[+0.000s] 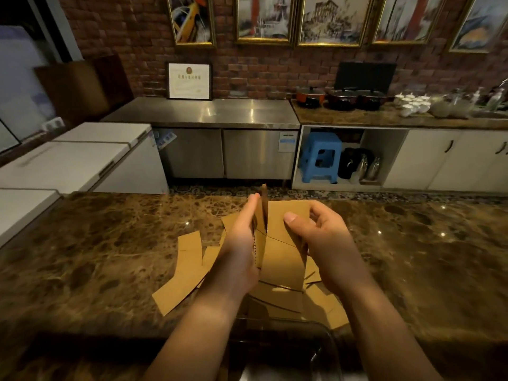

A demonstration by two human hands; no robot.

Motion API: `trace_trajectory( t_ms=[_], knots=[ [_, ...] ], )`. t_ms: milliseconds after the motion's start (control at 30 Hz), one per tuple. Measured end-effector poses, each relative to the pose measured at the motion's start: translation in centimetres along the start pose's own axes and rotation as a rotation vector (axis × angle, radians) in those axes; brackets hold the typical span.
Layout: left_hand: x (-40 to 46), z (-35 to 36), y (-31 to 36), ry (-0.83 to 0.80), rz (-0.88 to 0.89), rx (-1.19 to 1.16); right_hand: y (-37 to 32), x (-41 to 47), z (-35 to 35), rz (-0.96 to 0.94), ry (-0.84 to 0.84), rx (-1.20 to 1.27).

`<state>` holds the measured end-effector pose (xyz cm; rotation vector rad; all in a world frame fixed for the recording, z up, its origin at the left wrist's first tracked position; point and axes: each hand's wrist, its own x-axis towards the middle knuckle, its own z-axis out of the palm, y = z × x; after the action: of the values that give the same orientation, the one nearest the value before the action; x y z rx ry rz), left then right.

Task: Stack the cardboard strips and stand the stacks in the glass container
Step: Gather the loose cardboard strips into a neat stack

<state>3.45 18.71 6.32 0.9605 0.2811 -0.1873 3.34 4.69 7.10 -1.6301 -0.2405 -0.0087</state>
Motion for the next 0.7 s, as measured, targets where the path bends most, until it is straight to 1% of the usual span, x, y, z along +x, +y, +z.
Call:
trace_trajectory(
  t_ms=[100, 200, 267, 433, 500, 567, 633, 700],
  knots=[
    [0.0, -0.4, -0.3, -0.048, -0.067, -0.078, 0.5, 0.2, 0.1, 0.099, -0.027, 0.061],
    [0.0, -0.8, -0.5, 0.024, -0.094, -0.077, 0.9, 0.8, -0.3, 0.203, 0.032, 0.150],
    [0.0, -1.0, -0.5, 0.010, -0.072, -0.093, 0.9, 1.3, -1.1, 0.263, 0.082, 0.219],
    [-0.1, -2.2, -0.4, -0.170, 0.045, -0.042, 1.0, 1.9, -2.1, 0.202, 0.157, 0.268],
    [0.0, -2.2, -0.5, -0.200, 0.042, -0.051, 1.0, 2.0, -1.7, 0.189, 0.157, 0.242],
    [0.1, -2.0, -0.8, -0.226, -0.026, -0.107, 1.3, 1.8, -0.9, 0.148, 0.163, 0.177],
    [0.1, -1.8, -1.3, -0.280, -0.087, -0.113, 1.9, 1.4, -0.1, 0.071, 0.185, 0.045],
    [0.2, -1.9, -1.8, -0.334, -0.066, -0.066, 2.8, 1.1, 0.8, 0.009, 0.201, -0.160]
  ],
)
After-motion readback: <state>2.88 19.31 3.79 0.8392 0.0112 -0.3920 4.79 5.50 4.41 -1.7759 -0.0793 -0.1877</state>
